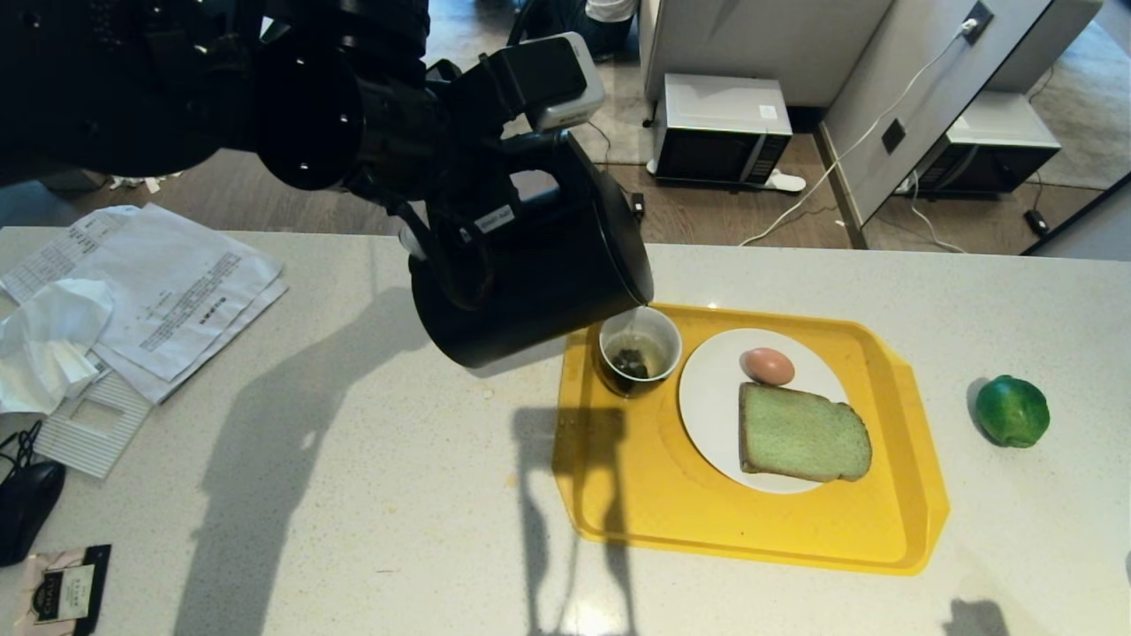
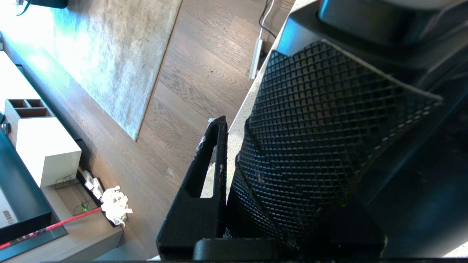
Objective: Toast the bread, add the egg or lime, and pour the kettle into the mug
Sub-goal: Pour water into a cup
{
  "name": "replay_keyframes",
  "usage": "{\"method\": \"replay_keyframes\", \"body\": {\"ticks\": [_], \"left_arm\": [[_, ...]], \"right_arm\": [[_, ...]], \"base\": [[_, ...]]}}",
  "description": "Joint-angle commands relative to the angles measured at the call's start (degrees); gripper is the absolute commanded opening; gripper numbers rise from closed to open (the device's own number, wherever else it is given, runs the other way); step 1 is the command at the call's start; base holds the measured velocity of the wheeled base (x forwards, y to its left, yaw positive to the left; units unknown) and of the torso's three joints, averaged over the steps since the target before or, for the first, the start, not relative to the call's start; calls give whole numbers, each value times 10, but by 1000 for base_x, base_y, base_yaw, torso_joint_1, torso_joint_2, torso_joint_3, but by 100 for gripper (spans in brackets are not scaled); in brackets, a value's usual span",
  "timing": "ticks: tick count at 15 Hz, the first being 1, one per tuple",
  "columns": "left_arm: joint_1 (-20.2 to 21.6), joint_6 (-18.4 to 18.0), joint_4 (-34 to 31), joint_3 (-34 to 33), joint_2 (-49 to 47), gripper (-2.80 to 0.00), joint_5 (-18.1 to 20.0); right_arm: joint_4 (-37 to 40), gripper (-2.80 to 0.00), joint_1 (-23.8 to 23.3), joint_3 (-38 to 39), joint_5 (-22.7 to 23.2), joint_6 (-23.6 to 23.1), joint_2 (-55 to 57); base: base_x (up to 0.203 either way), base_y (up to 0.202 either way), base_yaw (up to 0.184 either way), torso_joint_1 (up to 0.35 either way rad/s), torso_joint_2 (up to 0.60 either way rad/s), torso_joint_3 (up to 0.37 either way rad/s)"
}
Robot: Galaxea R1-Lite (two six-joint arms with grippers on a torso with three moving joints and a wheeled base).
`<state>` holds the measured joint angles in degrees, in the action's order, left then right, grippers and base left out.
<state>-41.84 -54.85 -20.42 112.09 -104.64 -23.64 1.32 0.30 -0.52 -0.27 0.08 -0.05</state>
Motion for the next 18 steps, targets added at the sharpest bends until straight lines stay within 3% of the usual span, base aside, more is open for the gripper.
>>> {"method": "replay_keyframes", "body": {"ticks": [1, 8, 18], "left_arm": [[0, 7, 1, 0, 2, -280, -1], [-3, 19, 1, 0, 18, -280, 1], [-14, 83, -1, -22, 56, -280, 21]], "right_arm": [[0, -280, 0, 0, 0, 0, 0], [0, -280, 0, 0, 0, 0, 0], [0, -280, 0, 0, 0, 0, 0]], "base": [[0, 0, 0, 0, 0, 0], [0, 0, 0, 0, 0, 0], [0, 0, 0, 0, 0, 0]]}}
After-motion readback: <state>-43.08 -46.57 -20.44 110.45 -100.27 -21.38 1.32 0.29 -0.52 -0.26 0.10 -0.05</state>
